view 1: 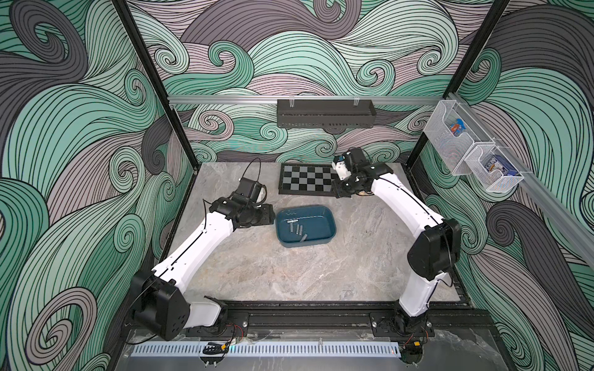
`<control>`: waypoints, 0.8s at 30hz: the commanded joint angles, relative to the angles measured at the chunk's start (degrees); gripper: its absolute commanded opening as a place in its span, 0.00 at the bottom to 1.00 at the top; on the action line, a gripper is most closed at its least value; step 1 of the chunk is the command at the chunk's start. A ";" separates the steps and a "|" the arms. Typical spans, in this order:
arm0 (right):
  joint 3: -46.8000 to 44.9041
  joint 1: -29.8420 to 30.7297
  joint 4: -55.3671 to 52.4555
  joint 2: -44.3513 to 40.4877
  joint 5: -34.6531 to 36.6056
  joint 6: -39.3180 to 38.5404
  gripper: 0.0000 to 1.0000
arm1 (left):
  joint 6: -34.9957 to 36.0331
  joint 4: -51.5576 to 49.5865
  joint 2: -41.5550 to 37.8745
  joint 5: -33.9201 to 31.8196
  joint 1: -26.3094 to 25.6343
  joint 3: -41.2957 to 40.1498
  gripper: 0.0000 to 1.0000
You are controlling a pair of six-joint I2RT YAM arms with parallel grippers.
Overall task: Take out the socket from the storage box
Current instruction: Place the socket head at the center of the board.
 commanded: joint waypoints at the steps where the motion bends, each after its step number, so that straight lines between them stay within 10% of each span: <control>1: -3.63 -3.65 1.06 -3.11 -9.29 -14.65 0.41 | 2.55 -1.49 -2.47 -0.75 0.24 -2.13 0.67; 14: -28.35 -6.52 9.69 -10.76 -15.62 -54.28 0.35 | 4.67 -0.40 -6.54 1.57 0.23 -5.30 0.69; 24: -38.23 -6.80 22.89 -7.78 -24.45 -67.77 0.32 | 4.98 -1.35 -6.52 1.49 0.23 -5.30 0.70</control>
